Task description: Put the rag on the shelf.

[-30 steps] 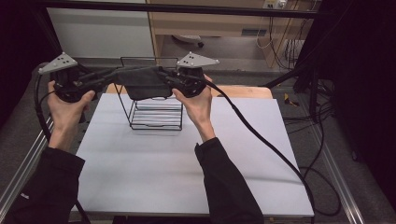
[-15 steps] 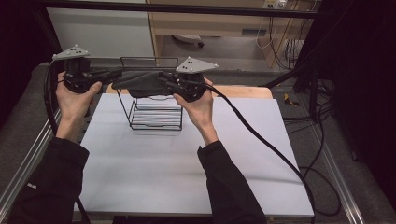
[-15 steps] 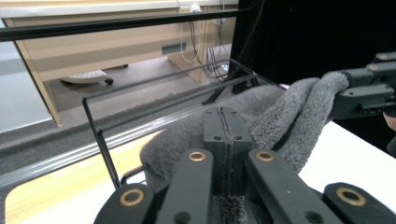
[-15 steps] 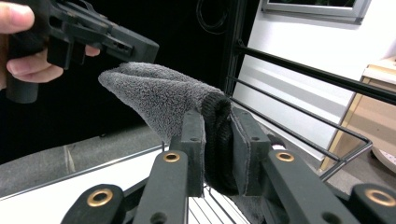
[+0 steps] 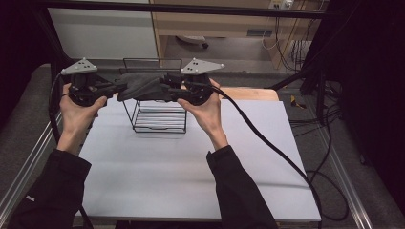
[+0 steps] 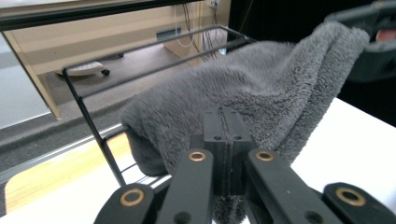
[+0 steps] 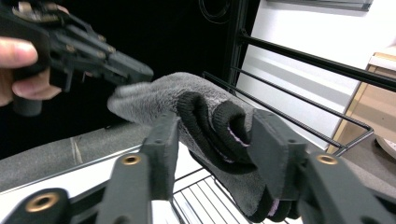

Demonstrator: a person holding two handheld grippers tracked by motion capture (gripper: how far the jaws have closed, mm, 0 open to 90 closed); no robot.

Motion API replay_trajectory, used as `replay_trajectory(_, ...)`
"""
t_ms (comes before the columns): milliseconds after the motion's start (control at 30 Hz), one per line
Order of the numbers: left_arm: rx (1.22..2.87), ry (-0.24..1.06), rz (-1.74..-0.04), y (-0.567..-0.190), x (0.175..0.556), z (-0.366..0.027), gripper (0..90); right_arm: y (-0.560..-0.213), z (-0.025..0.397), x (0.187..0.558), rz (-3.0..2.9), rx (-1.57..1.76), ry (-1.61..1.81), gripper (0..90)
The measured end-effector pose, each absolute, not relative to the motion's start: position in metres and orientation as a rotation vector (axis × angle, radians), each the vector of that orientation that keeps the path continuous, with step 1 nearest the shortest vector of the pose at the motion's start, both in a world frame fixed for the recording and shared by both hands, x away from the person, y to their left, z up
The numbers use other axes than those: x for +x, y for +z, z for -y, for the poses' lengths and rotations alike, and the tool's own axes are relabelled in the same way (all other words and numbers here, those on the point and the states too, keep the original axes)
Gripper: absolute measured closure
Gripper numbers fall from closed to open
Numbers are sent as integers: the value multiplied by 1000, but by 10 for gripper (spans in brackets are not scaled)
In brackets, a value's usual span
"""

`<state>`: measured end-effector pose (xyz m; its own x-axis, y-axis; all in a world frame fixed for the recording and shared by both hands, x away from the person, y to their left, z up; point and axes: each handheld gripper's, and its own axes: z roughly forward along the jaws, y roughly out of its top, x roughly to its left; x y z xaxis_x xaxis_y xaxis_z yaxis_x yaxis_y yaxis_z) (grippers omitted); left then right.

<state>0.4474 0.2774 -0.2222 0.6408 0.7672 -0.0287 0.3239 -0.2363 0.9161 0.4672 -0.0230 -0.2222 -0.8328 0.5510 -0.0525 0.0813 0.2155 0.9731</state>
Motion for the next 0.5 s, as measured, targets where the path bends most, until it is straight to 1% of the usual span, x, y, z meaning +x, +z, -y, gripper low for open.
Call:
replay_trajectory(133, 1833, 541, -878, -233, 447, -277, 897, -216, 22, 466, -2091, 601, 1697, 425)
replay_trajectory(167, 1830, 542, -879, -236, 447, -277, 897, -214, 22, 466, -2086, 609, 1694, 416)
replay_trajectory(233, 1823, 541, -881, -241, 447, -277, 897, -213, 20, 468, -2086, 620, 1689, 436)
replay_trajectory(267, 1825, 547, -883, -244, 447, -277, 897, -213, 20, 469, -2090, 625, 1688, 489)
replay_trajectory(300, 1826, 547, -885, -246, 447, -277, 897, -213, 19, 470, -2108, 628, 1683, 571)
replay_trajectory(400, 1828, 544, -892, -254, 448, -278, 897, -218, 17, 472, -2165, 644, 1653, 744)
replay_trajectory(500, 1816, 535, -896, -260, 448, -279, 897, -227, 15, 476, -2225, 677, 1617, 840)
